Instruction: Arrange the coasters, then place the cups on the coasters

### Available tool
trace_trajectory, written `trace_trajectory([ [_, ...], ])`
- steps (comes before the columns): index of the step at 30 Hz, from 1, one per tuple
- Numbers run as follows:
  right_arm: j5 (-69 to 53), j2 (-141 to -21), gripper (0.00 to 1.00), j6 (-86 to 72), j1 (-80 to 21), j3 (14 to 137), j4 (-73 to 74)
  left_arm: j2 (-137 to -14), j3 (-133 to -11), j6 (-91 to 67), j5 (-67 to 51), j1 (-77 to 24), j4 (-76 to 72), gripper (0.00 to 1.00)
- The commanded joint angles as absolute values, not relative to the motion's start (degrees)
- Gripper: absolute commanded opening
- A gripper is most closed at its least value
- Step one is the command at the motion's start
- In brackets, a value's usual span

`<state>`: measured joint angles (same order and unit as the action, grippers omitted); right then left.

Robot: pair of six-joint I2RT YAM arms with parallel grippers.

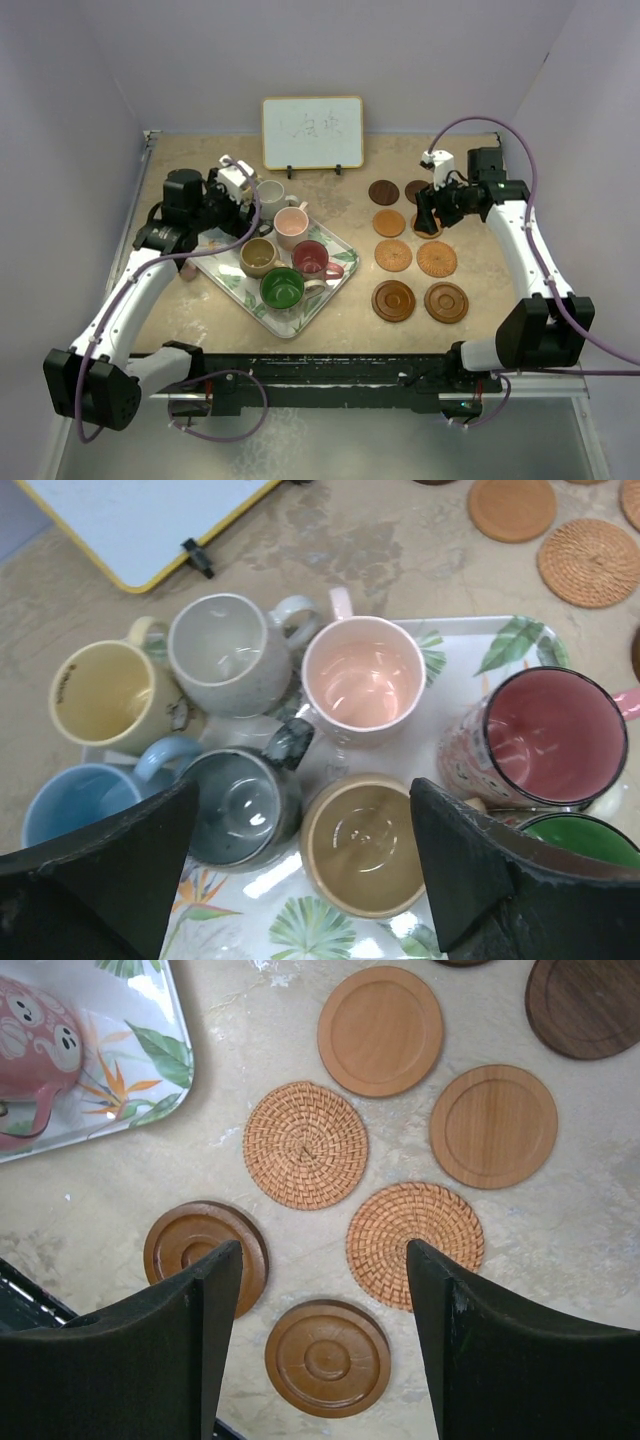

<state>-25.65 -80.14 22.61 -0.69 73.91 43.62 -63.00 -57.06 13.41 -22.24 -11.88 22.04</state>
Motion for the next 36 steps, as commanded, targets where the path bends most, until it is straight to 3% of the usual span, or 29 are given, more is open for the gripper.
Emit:
trace_trajectory([
  [1, -26.9, -78.0, 0.69, 22.0, -0.8, 72.9, 43.9, -65.1, -59.8, 15.4, -24.9, -14.7, 21.5, 0.81],
  [6, -25.4, -77.1, 0.69, 22.9, -0.7, 71.4, 44.7, -67.6, -61.4, 24.1, -30.8, -19.1, 27.7, 0.71],
  [17, -23.3, -75.1, 0.69, 22.7, -0.8, 67.9, 44.7, -71.0, -62.2, 30.8, -30.5, -22.9, 34.0, 0.67],
  [27, -24.0, -76.8, 0.69, 22.3, -0.8, 69.4, 45.1, -78.1, -67.6, 8.0, -14.8, -21.7, 22.3, 0.66],
  [36, -23.6, -76.9, 0.68, 22.7, -0.8, 69.8, 45.7, -87.0, -74.8, 1.8, -7.2, -21.4, 23.0, 0.6],
])
